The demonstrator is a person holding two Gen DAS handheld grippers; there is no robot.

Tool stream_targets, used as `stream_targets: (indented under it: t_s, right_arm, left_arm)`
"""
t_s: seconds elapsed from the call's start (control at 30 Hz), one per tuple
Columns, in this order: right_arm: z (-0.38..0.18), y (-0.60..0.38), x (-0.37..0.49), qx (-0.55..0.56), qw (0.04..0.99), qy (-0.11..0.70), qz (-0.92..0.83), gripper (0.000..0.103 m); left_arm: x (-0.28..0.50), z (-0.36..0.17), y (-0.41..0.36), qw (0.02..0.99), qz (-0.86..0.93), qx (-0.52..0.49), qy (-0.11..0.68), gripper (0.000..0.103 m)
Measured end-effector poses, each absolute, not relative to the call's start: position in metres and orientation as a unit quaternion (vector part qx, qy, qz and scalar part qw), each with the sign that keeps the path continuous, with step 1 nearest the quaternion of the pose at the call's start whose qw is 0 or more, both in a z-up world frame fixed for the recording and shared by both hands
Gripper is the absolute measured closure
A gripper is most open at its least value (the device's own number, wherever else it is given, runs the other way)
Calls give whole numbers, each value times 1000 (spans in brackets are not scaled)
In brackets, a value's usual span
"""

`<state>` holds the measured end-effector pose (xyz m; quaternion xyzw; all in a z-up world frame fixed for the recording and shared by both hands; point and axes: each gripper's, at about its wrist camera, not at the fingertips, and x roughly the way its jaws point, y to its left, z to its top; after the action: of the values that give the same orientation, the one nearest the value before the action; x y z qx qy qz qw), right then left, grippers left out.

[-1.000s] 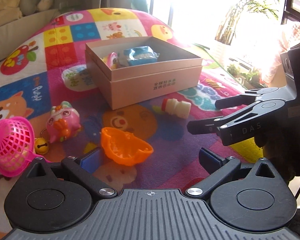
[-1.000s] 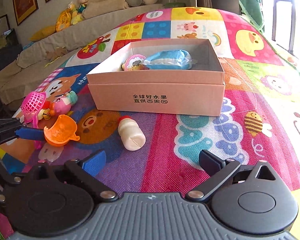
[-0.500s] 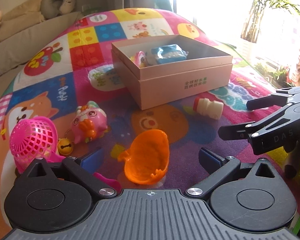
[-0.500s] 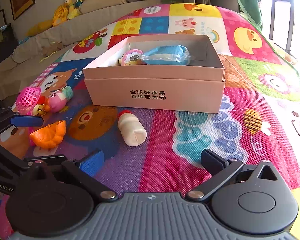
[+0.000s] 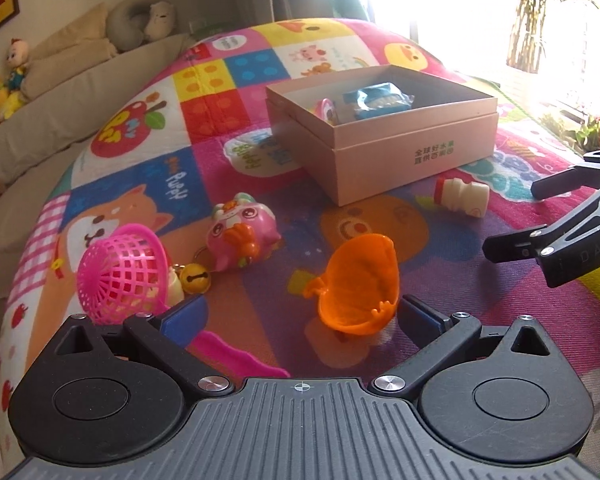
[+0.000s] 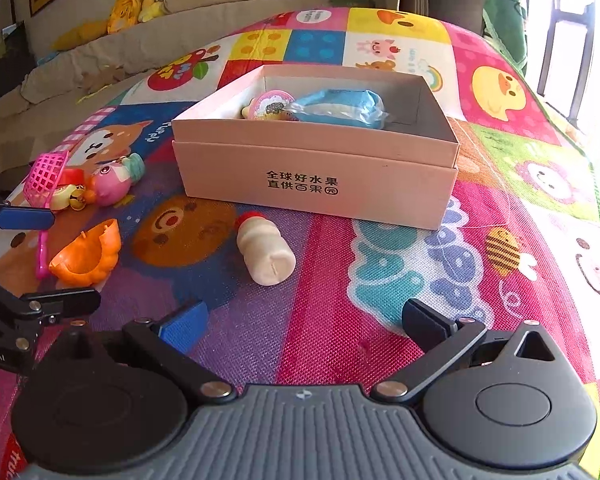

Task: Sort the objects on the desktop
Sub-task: 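Move the right tool down to the white bottle toy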

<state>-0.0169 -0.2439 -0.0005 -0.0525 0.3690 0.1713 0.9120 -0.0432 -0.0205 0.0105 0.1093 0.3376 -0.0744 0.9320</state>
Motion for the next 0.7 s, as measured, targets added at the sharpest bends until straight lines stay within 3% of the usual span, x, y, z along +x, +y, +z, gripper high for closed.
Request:
stream_targets:
  t_s: [0.4,0.7]
  right_arm:
    - [-1,-244,-17,-53,912,368,173,0]
    - [-1,-244,-18,-53,912,368,173,0]
  left_arm:
    - [-42,19,-9,931,-113,70,341,0]
    - [-22,10,-45,930,-118,107,332,2]
